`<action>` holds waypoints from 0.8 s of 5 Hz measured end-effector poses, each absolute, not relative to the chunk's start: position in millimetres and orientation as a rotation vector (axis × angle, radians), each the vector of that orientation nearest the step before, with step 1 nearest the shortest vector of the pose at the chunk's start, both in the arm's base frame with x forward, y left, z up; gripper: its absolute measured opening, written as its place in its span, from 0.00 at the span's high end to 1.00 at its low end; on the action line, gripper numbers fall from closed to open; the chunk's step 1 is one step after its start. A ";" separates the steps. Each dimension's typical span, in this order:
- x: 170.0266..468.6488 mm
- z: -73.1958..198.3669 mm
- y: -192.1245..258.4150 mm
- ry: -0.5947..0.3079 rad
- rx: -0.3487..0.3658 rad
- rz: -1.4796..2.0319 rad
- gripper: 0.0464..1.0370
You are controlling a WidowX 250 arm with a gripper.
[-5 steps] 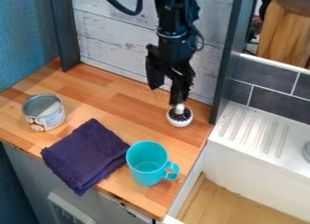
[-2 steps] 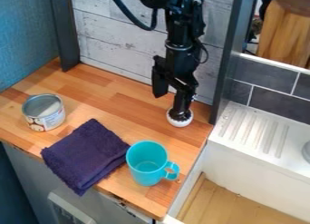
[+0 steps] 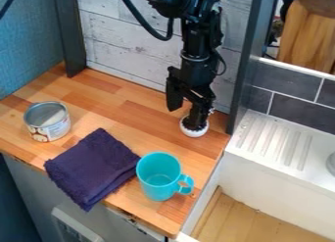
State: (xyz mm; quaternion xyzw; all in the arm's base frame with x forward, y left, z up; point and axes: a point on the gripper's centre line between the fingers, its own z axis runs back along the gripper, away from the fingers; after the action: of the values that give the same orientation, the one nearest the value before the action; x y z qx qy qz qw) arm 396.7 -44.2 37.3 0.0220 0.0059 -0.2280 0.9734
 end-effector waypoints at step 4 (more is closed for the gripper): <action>399.7 35.5 -50.8 0.000 0.049 -0.442 0.78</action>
State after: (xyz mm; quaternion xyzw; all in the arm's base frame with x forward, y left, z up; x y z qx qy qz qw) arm 399.7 -50.8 35.5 0.0245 0.0000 -0.2194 0.9753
